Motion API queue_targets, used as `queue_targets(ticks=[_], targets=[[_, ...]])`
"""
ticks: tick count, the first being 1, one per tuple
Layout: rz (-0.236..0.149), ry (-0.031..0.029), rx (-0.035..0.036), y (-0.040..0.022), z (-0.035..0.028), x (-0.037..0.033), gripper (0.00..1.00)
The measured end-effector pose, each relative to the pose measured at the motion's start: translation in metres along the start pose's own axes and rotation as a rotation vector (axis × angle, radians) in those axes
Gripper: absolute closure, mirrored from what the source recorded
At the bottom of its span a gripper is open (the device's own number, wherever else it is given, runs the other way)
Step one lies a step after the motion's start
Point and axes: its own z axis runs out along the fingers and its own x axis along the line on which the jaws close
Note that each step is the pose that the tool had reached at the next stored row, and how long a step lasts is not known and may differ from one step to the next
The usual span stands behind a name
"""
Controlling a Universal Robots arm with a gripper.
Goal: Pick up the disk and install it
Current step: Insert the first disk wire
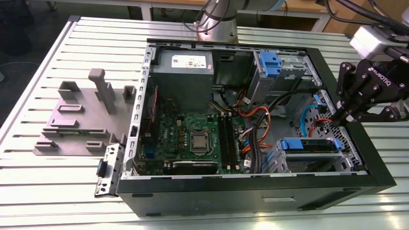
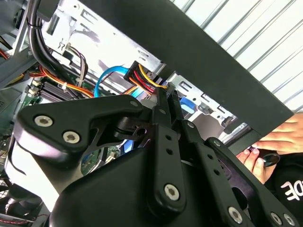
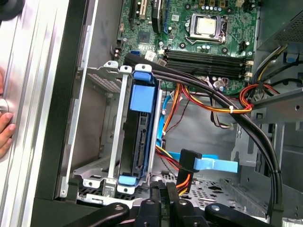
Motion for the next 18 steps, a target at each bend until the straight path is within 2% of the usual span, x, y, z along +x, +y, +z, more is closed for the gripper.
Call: queue_targets(ticks=[12,18], targets=[[0.000,-0.0003,0.0026,0.0016,0.0001,0.0000,0.83],[0.000,-0.0001,0.0199,0.0093,0.0007,-0.0009,0.83]])
